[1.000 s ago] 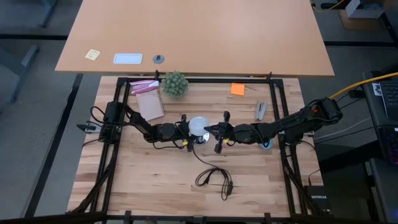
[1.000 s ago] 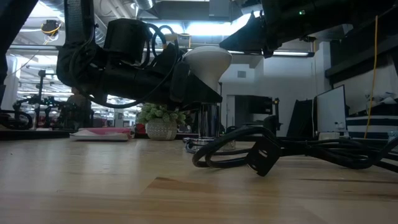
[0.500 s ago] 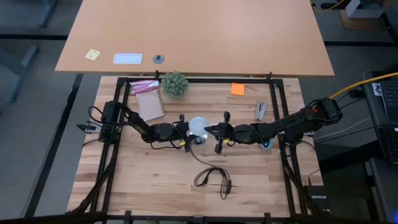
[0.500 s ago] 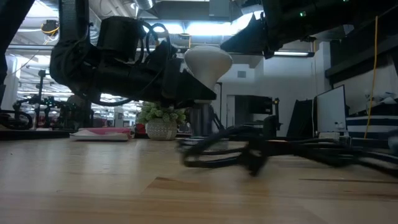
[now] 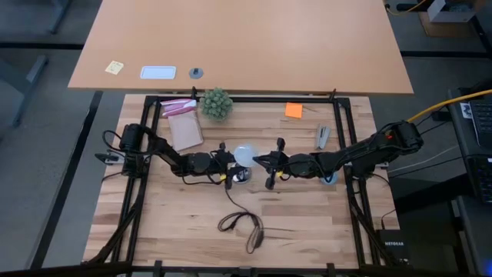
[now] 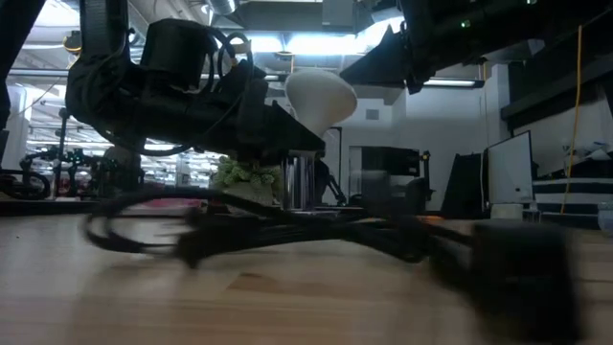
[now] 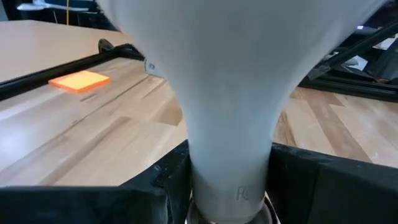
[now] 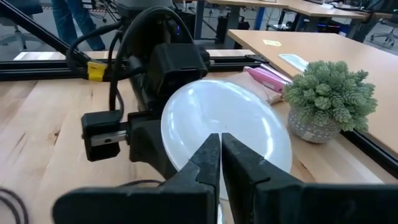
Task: Screw lightbulb
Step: Insert the lightbulb into the lamp
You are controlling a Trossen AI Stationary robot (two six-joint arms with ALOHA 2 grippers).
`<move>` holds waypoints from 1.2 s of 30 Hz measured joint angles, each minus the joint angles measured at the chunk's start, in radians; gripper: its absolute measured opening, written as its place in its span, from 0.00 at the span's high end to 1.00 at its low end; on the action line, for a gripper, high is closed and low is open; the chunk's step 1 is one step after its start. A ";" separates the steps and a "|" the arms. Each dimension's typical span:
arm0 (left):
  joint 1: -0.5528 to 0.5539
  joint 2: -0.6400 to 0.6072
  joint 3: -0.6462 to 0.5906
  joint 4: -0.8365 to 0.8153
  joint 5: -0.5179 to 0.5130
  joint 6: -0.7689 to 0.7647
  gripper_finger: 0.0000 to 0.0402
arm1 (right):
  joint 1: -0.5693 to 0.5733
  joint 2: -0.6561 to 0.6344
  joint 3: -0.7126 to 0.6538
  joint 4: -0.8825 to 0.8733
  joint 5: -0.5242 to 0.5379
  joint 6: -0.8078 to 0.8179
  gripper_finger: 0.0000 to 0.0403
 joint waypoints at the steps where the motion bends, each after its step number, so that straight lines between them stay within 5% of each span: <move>1: 0.000 0.001 0.007 -0.003 0.000 0.006 0.61 | -0.001 0.000 0.000 0.000 0.003 0.000 0.95; 14: 0.004 0.002 0.143 -0.153 -0.018 0.103 0.61 | 0.001 0.000 0.000 0.007 -0.011 -0.004 0.95; 26: 0.004 0.004 0.145 -0.107 -0.019 0.134 0.61 | 0.001 -0.004 0.001 0.066 -0.010 -0.083 0.95; 36: 0.003 -0.003 0.145 0.045 -0.019 0.198 0.61 | 0.002 -0.129 0.000 0.004 -0.007 -0.110 0.95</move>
